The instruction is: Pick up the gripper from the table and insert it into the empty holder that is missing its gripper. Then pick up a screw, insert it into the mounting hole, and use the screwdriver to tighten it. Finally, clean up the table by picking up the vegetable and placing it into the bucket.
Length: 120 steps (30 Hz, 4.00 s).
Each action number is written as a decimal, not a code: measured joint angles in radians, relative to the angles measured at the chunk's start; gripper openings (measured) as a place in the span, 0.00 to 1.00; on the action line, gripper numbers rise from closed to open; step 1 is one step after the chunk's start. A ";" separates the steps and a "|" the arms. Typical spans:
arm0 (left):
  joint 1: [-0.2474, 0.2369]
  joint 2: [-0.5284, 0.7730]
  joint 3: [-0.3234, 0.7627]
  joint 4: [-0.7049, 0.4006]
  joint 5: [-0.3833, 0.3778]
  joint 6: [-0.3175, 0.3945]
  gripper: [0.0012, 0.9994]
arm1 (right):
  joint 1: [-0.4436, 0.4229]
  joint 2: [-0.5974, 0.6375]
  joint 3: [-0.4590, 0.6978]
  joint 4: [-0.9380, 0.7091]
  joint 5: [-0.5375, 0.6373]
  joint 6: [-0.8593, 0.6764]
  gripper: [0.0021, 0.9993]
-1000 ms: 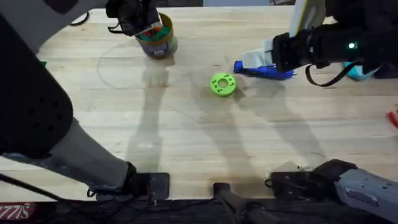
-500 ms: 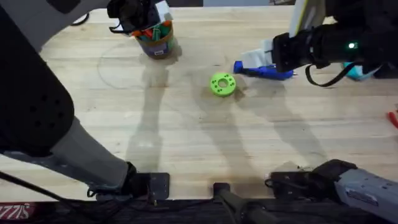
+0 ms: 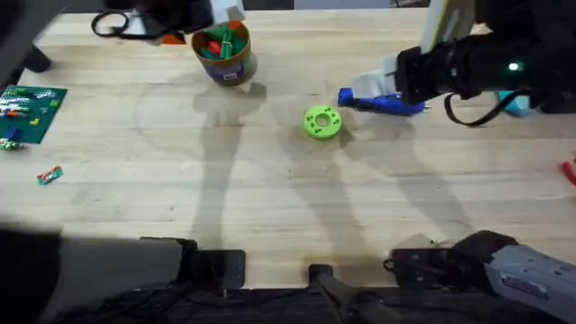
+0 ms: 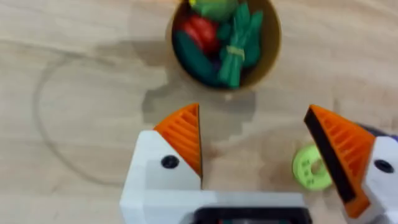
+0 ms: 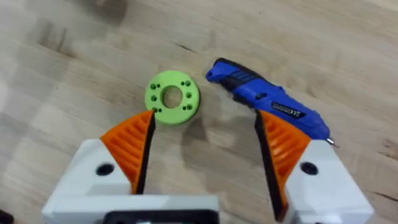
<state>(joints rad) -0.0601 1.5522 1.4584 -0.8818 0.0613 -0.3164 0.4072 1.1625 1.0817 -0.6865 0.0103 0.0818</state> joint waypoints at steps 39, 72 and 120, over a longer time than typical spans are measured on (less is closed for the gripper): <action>0.000 -0.418 0.001 -0.543 0.030 0.113 0.97 | 0.000 -0.226 0.000 -0.038 0.003 -0.016 0.93; 0.000 -0.418 0.001 -0.543 0.030 0.113 0.97 | 0.000 -0.226 0.000 -0.038 0.003 -0.016 0.93; 0.000 -0.418 0.001 -0.543 0.030 0.113 0.97 | 0.000 -0.226 0.000 -0.038 0.003 -0.016 0.93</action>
<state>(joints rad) -0.0601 1.1339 1.4593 -1.4246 0.0910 -0.2031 0.4072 0.9367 1.0817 -0.7246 0.0132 0.0662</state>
